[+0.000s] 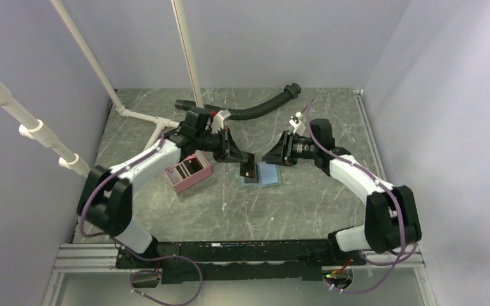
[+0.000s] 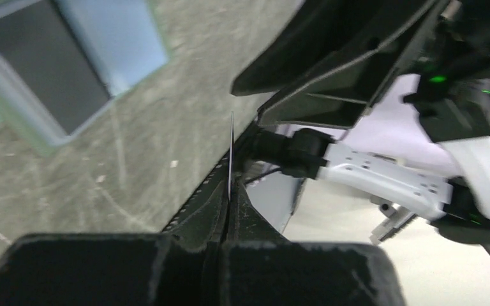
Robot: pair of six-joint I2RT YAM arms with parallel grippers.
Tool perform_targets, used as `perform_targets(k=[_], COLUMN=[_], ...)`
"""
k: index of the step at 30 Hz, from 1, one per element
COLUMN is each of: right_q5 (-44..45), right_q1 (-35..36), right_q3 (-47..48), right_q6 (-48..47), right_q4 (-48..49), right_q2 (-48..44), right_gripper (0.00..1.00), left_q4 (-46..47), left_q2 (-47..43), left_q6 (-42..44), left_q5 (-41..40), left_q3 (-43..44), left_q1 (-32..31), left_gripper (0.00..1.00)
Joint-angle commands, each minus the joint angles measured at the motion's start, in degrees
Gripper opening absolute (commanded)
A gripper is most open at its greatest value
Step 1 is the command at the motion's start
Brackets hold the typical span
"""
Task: Put the credit cards into the card holder
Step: Insert the credit card into the card holder.
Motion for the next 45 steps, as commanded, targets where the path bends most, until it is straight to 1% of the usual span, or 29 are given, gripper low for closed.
perform_targets(k=[1,4,5,7,9,13,17,24,27,30,33,39,41,45], right_q5=[6.6,10.3,11.3,12.8,15.1,18.9,21.7,20.7,20.5,20.3,20.3,19.9,19.8,19.9], right_q1=[0.0,0.0,0.1,0.1,0.0,0.0,-0.1,-0.3,-0.3,-0.3,-0.4,-0.4,-0.4,-0.4], right_q3=[0.7,0.3,0.3,0.2,0.0,-1.2,-2.0,-2.0,-2.0,-2.0,-2.3,-2.2,-2.3,-2.5], right_q6=[-17.8,-19.4,-20.1,-21.3,-21.7,-21.0,-21.1,-21.0,-21.0,-21.0,-21.1,-21.2,-21.2,-21.2], right_q4=[-12.8,-10.6,-10.3,-9.9,-9.8,-8.4,-7.9,-7.0,-6.8,-7.0,-7.0,-7.0,-6.9,-7.2], right_q2=[6.2,9.7,10.8,12.7,14.6,16.6,18.0,20.4,20.3,20.2,19.9,20.3,20.2,19.6], right_gripper=[0.31,0.15,0.11,0.04,0.00,0.00,0.00,0.00,0.00,0.00,0.00,0.00,0.00,0.00], left_q4=[-5.9,-4.0,-2.7,-0.4,-0.1,3.9,5.9,7.0,8.8,7.6,9.8,10.8,12.7,13.5], left_q2=[7.6,13.3,14.8,17.3,19.5,23.0,25.3,29.3,30.4,32.0,32.9,33.6,33.1,31.6], left_q6=[8.2,8.2,7.8,7.4,7.9,6.6,6.6,6.0,5.5,6.0,4.9,4.9,4.8,4.8], left_q5=[-1.6,-0.2,0.4,1.0,0.7,2.2,2.8,3.6,4.1,3.6,4.2,4.5,4.5,4.2], left_q3=[3.9,5.1,5.2,5.4,6.1,5.6,6.1,8.1,8.0,8.9,8.7,8.7,8.2,7.0], left_q1=[-0.6,-0.8,-0.9,-1.1,-1.2,-1.2,-1.3,-1.3,-1.3,-1.3,-1.3,-1.3,-1.3,-1.3], left_gripper=[0.00,0.00,0.00,0.00,0.00,0.00,0.00,0.00,0.00,0.00,0.00,0.00,0.00,0.00])
